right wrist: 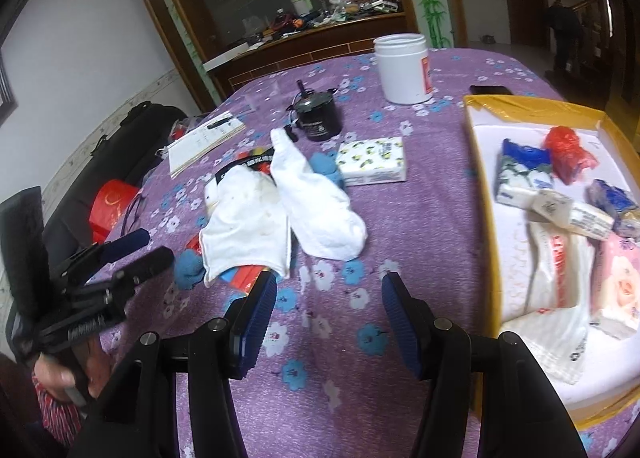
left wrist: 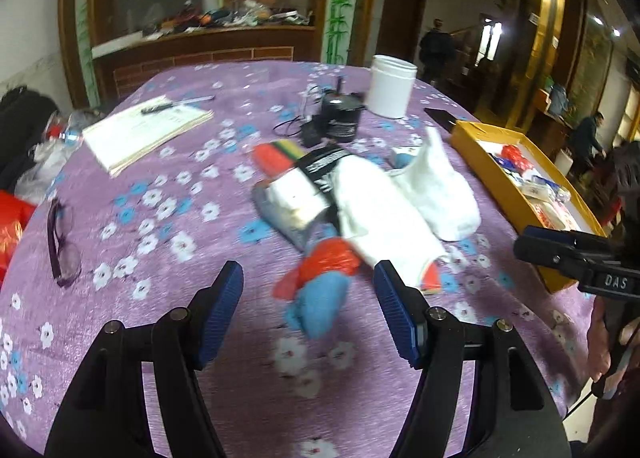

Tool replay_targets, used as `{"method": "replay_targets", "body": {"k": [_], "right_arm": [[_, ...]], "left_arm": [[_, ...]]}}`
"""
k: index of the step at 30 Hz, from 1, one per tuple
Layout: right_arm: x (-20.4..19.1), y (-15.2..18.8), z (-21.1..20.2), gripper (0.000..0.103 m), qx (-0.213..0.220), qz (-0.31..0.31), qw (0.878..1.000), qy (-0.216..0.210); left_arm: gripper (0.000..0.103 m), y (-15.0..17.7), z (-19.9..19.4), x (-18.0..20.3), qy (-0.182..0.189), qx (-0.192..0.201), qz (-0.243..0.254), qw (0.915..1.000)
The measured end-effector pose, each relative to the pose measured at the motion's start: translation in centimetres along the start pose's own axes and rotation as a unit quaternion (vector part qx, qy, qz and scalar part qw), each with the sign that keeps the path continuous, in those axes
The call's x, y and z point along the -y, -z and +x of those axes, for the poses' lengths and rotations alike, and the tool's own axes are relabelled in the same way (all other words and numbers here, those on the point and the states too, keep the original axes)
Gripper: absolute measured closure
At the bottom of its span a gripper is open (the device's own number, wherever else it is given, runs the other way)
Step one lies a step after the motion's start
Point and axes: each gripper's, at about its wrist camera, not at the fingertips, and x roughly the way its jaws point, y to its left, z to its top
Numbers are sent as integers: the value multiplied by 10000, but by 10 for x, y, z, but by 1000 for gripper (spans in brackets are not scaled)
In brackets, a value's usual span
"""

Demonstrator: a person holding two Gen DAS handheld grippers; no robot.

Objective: Organize soft objects
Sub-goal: 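Return to the pile and grasp the white cloth with the right gripper, then grasp the blue knit item with red plastic with the left gripper while the right holds the cloth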

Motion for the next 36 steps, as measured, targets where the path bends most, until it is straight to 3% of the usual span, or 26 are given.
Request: {"method": "replay_targets", "body": {"k": [1, 3, 5, 14, 16, 17, 18, 19, 26, 27, 28, 29, 36], "right_arm": [[-1, 0, 2, 43, -5, -29, 10000, -23], [-5, -2, 4, 29, 84, -154, 9998, 80], [-10, -5, 5, 25, 161, -324, 9990, 260], [-10, -39, 51, 25, -27, -527, 9970, 561], [-4, -40, 70, 28, -120, -500, 9968, 613], [-2, -39, 76, 43, -196, -465, 9968, 615], [2, -37, 83, 82, -302, -381, 9976, 497], [7, -34, 86, 89, -353, -222, 9987, 279], [3, -27, 42, 91, 390, -160, 9991, 85], [2, -24, 37, 91, 417, -145, 9990, 16], [0, -21, 33, 91, 420, -129, 9990, -63], [-1, -17, 30, 91, 418, -111, 9990, -151], [-8, 4, 14, 91, 477, -31, 9973, -554]], "left_arm": [[36, 0, 1, -1, 13, -20, -32, 10000], [36, 1, 4, -2, 8, -27, -67, 10000], [36, 2, 6, -2, 21, -32, -49, 10000], [36, 7, 15, 0, 119, -214, 90, 9997], [36, 6, 17, 2, 148, -279, 177, 9993], [36, 6, 21, 5, 169, -355, 245, 9989], [36, 6, 23, 6, 171, -399, 284, 9987], [36, 5, 26, 8, 179, -450, 325, 9983], [36, 2, 52, 13, 19, -723, 354, 9968], [41, 1, 55, 12, -48, -745, 329, 9967], [61, 2, 58, 11, -104, -788, 309, 9964], [68, 2, 61, 11, -211, -843, 321, 9957], [73, 8, 42, 8, -68, -613, 172, 9979]]}}
